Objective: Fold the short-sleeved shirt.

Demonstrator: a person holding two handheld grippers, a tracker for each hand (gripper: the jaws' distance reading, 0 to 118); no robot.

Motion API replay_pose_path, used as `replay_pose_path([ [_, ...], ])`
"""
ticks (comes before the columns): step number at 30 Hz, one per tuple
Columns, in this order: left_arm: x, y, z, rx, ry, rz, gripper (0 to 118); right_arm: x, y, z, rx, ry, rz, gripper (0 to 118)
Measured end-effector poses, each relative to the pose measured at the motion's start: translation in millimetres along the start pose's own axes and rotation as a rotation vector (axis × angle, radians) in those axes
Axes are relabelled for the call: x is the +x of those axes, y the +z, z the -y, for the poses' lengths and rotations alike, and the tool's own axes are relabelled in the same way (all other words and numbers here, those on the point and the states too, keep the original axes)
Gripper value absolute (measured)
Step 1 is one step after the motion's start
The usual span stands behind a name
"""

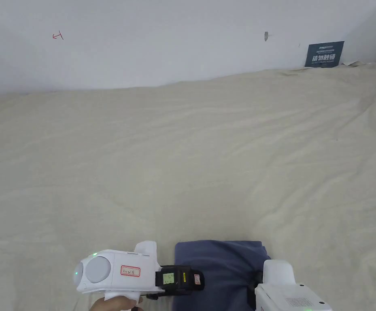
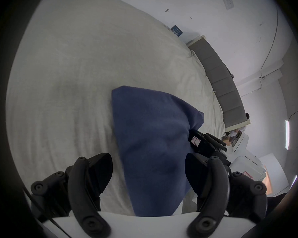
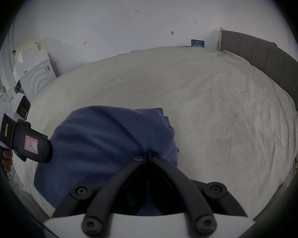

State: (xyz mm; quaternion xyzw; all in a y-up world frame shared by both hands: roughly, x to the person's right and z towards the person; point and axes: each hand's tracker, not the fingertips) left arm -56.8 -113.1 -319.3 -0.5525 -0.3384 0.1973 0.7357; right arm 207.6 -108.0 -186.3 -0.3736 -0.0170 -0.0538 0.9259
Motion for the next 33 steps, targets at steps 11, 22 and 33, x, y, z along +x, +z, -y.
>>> replay_pose_path([
  [11,15,-15,-12,-0.047,-0.082,-0.032,54,14,-18,9,0.000,-0.003,-0.004,1],
  [22,46,-10,-6,-0.028,-0.168,-0.116,19,10,-4,2,0.011,0.000,-0.012,1],
  [33,59,28,-15,-0.009,-0.218,-0.155,16,21,56,-46,0.252,0.035,-0.027,1],
])
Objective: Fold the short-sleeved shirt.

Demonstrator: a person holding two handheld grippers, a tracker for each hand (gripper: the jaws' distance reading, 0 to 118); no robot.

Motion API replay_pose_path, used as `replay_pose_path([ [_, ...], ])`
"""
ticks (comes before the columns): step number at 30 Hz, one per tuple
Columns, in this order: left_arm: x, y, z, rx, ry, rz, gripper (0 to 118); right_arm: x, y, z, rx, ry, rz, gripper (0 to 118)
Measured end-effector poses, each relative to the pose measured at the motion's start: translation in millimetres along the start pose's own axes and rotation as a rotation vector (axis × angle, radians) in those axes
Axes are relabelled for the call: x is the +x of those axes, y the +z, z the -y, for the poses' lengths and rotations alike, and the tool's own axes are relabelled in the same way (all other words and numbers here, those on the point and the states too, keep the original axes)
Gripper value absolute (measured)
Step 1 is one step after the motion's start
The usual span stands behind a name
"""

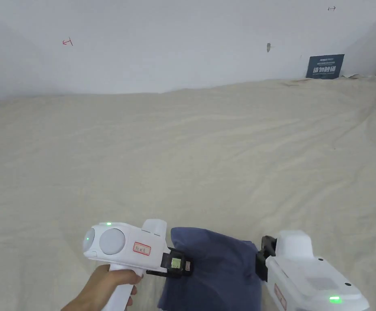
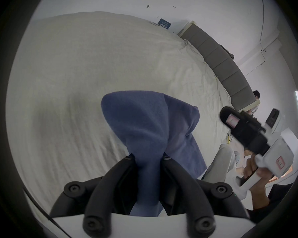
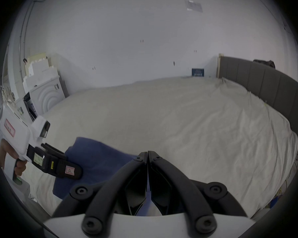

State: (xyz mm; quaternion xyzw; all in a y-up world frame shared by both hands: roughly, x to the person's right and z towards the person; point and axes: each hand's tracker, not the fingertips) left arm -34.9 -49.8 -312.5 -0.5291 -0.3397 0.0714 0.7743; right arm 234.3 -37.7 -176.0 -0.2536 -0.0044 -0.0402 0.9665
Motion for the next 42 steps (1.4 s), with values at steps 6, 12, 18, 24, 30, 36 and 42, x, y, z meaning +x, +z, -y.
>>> replay_pose_path([
  [6,-32,50,-6,0.027,-0.018,-0.114,16,2,26,-31,0.111,0.015,-0.007,1],
  [12,-86,109,-5,0.033,-0.006,-0.291,16,-2,33,-43,0.159,0.017,-0.005,1],
  [18,-144,168,4,0.018,0.036,-0.452,16,-11,20,-41,0.142,0.010,-0.013,1],
  [24,-193,214,18,0.011,0.111,-0.525,16,-23,10,-39,0.130,0.014,-0.018,1],
  [30,-230,227,31,-0.022,0.182,-0.598,16,-31,3,-39,0.121,0.024,-0.014,1],
  [36,-247,214,39,-0.051,0.216,-0.615,17,-32,0,-39,0.106,0.038,-0.004,1],
  [42,-253,198,46,-0.057,0.239,-0.644,19,-29,3,-39,0.103,0.047,0.010,1],
])
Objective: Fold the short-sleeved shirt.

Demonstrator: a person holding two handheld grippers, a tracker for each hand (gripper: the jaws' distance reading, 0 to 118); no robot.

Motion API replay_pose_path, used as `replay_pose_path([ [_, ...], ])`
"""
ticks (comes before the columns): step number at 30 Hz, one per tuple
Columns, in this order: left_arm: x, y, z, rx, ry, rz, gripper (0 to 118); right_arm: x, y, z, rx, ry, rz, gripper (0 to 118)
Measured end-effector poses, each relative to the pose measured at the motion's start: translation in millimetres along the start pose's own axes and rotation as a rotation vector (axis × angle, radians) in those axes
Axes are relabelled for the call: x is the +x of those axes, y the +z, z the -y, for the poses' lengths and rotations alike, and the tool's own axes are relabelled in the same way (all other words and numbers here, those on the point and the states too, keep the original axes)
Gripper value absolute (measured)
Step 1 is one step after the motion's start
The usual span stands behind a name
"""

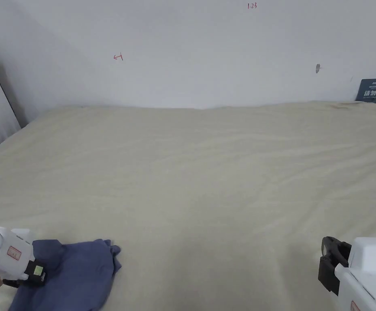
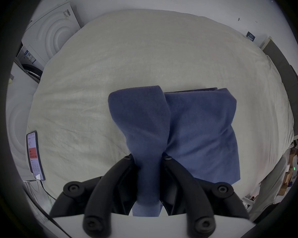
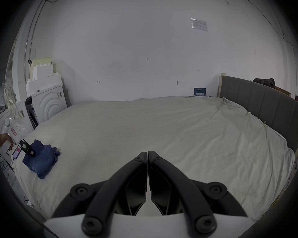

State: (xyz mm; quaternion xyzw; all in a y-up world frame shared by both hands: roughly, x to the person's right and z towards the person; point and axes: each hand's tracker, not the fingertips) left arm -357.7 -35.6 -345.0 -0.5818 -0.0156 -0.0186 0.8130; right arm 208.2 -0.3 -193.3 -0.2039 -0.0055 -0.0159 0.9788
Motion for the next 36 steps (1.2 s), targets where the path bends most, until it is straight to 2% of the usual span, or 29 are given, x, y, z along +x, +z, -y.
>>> replay_pose_path([
  [1,-1,-1,0,0.003,0.002,-0.006,21,1,0,0,-0.001,0.000,0.002,1],
  [3,-2,0,1,0.013,0.016,-0.009,34,3,1,0,-0.003,-0.002,0.005,1],
  [6,-3,2,3,0.047,0.005,-0.056,45,4,2,0,-0.003,-0.002,0.006,1],
  [8,-4,7,5,0.080,0.019,-0.078,77,6,3,0,0.000,-0.002,0.003,1],
  [9,-14,1,-1,0.091,0.031,-0.078,86,6,5,0,0.001,-0.001,0.004,1],
  [11,-16,7,-2,0.117,0.053,-0.078,99,7,7,-1,0.008,-0.005,0.003,1],
  [13,-13,14,2,0.150,0.073,-0.080,104,8,9,-4,0.014,-0.008,0.001,1],
  [16,-14,29,-1,0.222,0.106,-0.121,104,11,14,-11,0.031,-0.003,-0.003,1],
  [20,-13,63,-3,0.366,0.136,-0.066,104,15,24,-24,0.067,0.005,-0.008,1],
  [28,31,144,-3,0.624,0.042,-0.063,102,24,40,-50,0.168,0.011,-0.009,1],
  [30,54,165,3,0.712,0.023,-0.086,90,26,44,-57,0.199,0.012,-0.006,1],
  [33,82,184,14,0.856,0.009,-0.092,66,28,50,-64,0.238,0.021,0.001,1],
  [36,120,190,25,0.979,0.005,-0.220,59,30,55,-69,0.270,0.022,0.008,1],
])
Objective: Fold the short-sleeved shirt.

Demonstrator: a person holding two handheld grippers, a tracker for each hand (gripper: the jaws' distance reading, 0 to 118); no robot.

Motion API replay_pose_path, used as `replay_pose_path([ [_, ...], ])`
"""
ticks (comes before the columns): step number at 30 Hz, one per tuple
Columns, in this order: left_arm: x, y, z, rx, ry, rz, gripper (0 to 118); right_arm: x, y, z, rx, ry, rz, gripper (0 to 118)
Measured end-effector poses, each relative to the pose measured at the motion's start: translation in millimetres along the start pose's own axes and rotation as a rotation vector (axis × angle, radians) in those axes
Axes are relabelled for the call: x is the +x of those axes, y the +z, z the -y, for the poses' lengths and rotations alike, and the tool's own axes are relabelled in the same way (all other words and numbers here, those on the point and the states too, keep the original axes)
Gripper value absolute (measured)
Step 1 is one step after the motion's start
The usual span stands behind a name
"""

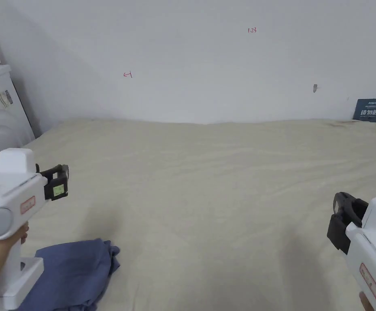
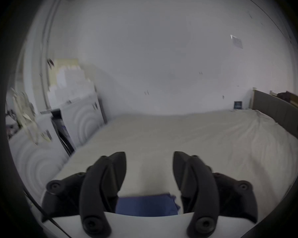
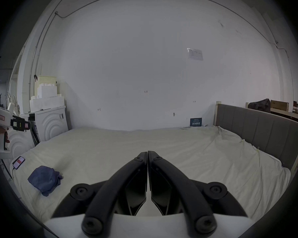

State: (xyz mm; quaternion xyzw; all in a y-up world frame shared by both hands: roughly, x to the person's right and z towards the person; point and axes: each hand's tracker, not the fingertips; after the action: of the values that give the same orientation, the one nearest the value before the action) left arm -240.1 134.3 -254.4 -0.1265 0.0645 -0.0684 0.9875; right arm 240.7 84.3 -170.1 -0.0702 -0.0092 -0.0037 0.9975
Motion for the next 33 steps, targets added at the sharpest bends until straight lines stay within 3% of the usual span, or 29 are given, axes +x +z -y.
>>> replay_pose_path([
  [4,36,21,1,0.108,0.010,-0.011,35,5,5,-5,0.035,0.004,0.016,1],
  [7,64,34,7,0.175,-0.015,-0.016,12,11,10,-7,0.059,0.004,0.027,1],
  [11,88,39,22,0.225,0.025,0.040,0,15,18,-9,0.086,0.006,0.045,1],
  [24,160,64,75,0.374,0.051,0.097,0,16,23,2,0.147,0.009,0.103,1],
  [33,180,64,92,0.369,0.051,0.132,0,10,28,11,0.161,0.032,0.131,1],
])
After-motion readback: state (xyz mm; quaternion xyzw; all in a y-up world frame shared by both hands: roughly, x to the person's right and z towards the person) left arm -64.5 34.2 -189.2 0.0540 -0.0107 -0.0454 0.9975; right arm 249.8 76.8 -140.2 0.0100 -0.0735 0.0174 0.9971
